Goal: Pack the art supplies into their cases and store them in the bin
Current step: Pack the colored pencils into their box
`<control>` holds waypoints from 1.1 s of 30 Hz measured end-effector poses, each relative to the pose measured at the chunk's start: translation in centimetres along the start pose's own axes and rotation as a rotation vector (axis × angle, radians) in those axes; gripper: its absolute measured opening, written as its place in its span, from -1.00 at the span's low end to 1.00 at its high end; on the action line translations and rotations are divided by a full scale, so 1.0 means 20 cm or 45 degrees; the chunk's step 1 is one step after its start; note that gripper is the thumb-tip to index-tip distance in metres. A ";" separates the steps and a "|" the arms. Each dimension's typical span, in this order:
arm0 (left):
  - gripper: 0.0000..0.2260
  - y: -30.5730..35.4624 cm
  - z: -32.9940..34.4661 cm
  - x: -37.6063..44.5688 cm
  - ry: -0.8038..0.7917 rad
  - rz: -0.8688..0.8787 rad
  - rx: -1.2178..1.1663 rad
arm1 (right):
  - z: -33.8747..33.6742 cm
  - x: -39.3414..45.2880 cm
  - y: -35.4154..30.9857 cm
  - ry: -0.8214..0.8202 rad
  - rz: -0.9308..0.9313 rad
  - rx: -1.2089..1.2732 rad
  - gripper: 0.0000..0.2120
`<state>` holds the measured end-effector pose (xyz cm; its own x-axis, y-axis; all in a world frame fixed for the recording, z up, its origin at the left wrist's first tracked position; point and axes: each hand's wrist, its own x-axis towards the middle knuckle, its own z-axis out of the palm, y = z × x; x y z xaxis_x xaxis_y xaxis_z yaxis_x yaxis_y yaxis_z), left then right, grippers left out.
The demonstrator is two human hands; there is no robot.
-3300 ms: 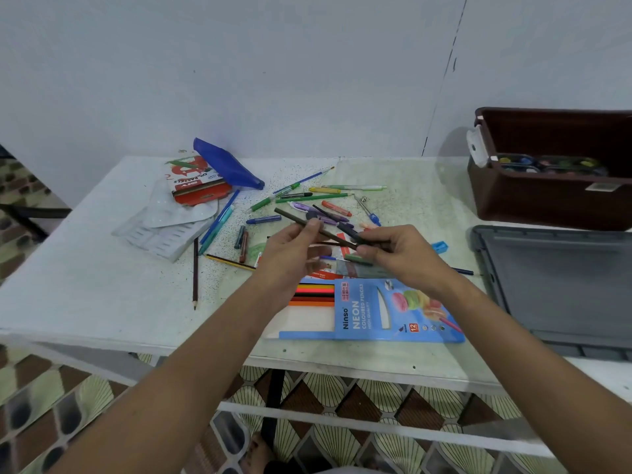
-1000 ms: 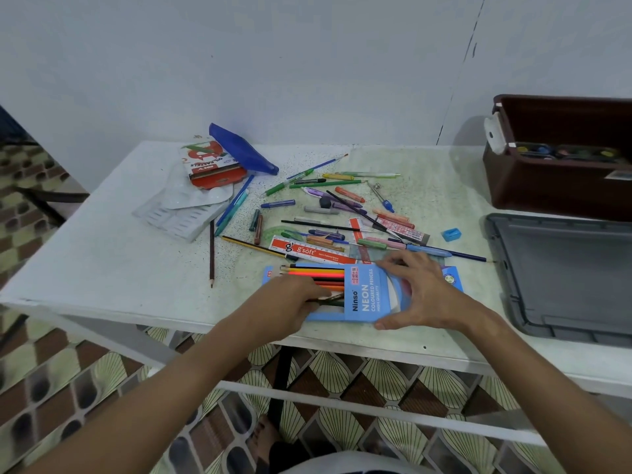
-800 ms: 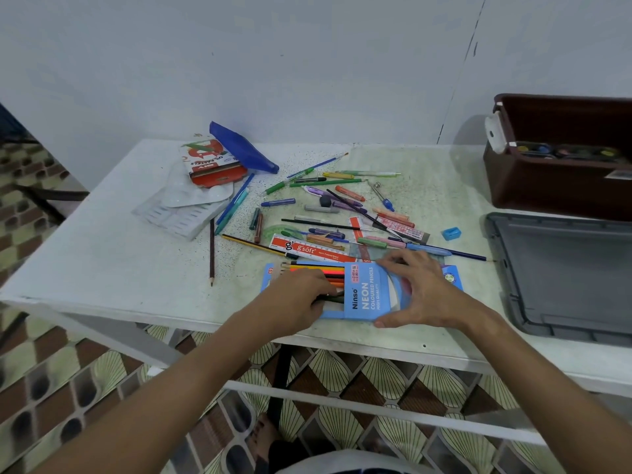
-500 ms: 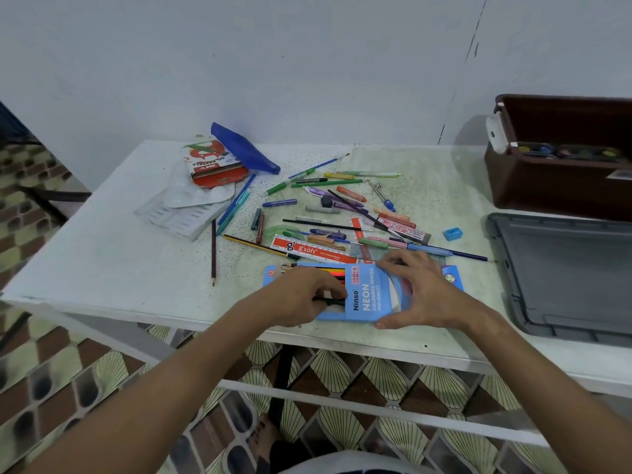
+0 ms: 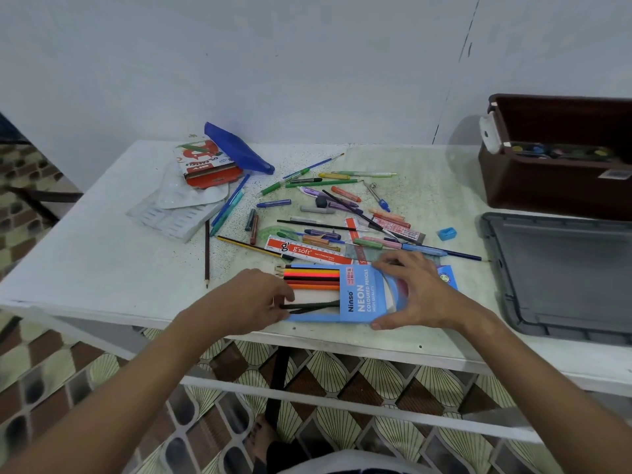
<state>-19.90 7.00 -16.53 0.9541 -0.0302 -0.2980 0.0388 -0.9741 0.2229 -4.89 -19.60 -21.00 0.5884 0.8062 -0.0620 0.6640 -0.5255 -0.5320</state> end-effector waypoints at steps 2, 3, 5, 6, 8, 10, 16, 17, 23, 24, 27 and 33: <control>-0.75 0.03 0.01 0.00 -0.031 0.054 0.077 | 0.00 0.00 0.00 -0.004 -0.001 0.008 0.03; -0.75 0.04 0.02 0.00 -0.054 0.075 0.111 | 0.00 0.00 0.00 -0.006 -0.001 0.009 0.02; -0.76 0.04 0.02 0.01 -0.085 0.074 0.121 | 0.00 0.00 0.01 -0.002 -0.005 0.005 0.02; -0.76 0.04 0.02 0.02 -0.091 0.064 0.105 | 0.00 0.00 0.01 0.000 -0.010 -0.001 0.02; -0.76 0.03 0.01 0.03 -0.101 0.045 0.045 | 0.00 0.00 0.01 -0.006 -0.016 -0.015 0.02; -0.74 0.01 0.00 0.04 -0.095 0.022 -0.030 | 0.00 0.00 0.01 -0.011 -0.016 -0.016 0.02; -0.79 0.01 0.01 0.08 -0.065 0.017 0.024 | 0.00 0.01 0.02 -0.017 -0.015 -0.018 0.03; -0.79 0.02 0.01 0.08 -0.049 0.022 0.051 | -0.01 0.01 0.02 -0.019 -0.015 -0.014 0.03; -0.84 0.07 0.05 0.11 0.243 0.097 0.163 | -0.01 0.01 0.01 -0.021 -0.018 0.004 0.03; -0.84 0.08 0.07 0.11 0.269 0.112 0.128 | -0.01 0.01 0.01 -0.017 -0.021 0.001 0.02; -0.86 0.08 0.11 0.12 0.326 0.152 -0.014 | -0.01 0.01 0.01 -0.013 -0.015 0.008 0.01; -0.83 0.04 0.14 0.08 0.417 0.201 0.037 | -0.01 0.00 0.01 0.012 -0.013 0.020 0.00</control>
<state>-19.14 5.51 -19.41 0.9924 -0.1118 0.0518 -0.1204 -0.9693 0.2142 -4.60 -19.72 -21.00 0.5857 0.8091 -0.0488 0.6627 -0.5127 -0.5459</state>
